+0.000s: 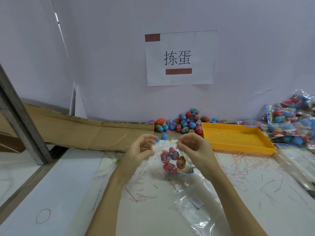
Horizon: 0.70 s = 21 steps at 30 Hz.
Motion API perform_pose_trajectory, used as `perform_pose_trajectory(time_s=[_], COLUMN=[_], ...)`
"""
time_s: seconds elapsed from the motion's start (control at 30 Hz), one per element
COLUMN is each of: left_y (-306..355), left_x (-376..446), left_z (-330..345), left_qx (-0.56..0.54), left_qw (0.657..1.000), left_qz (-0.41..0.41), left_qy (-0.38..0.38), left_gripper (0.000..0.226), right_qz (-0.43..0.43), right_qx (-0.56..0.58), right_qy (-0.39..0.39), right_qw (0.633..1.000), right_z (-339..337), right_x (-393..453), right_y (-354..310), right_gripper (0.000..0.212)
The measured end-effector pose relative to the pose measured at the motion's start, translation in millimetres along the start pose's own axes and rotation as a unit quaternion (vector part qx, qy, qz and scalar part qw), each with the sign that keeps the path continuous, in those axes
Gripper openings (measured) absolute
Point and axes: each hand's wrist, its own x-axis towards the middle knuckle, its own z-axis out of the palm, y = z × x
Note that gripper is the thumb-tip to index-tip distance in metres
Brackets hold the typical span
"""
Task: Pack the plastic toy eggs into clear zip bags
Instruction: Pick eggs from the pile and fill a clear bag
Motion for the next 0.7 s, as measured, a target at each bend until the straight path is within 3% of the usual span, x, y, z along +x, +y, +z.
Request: perform_pose_trajectory(time_s=[0.1,0.2,0.3,0.37,0.47,0.7], left_y=[6.9,8.5,3.7,3.0,2.9,8.8], left_x=[-1.9,-0.3,3.3,4.3,4.6,4.2], left_z=[5.5,17.4,25.9,27.5,27.6,25.6], left_qx=[-0.038,0.025,0.027,-0.037,-0.095,-0.123], left_qw=[0.999,0.999,0.996,0.987,0.971,0.977], left_qz=[-0.019,-0.012,-0.035,-0.063,-0.095,-0.126], left_qy=[-0.031,-0.023,0.072,0.146,0.197,0.119], left_gripper=[0.035,0.022,0.007,0.009,0.017,0.021], right_qz=[-0.009,-0.025,-0.02,0.0,0.048,0.056], right_qx=[0.04,0.059,0.078,0.054,0.021,0.041], right_qy=[-0.056,-0.079,-0.039,-0.017,-0.033,-0.007], right_qw=[0.998,0.995,0.996,0.998,0.998,0.998], right_z=[1.9,9.2,9.6,4.6,2.3,5.8], right_x=[-2.2,-3.2,-2.2,-0.3,0.4,0.6], right_y=[0.3,0.9,1.2,2.5,5.4,4.2], right_gripper=[0.02,0.023,0.02,0.02,0.02,0.015])
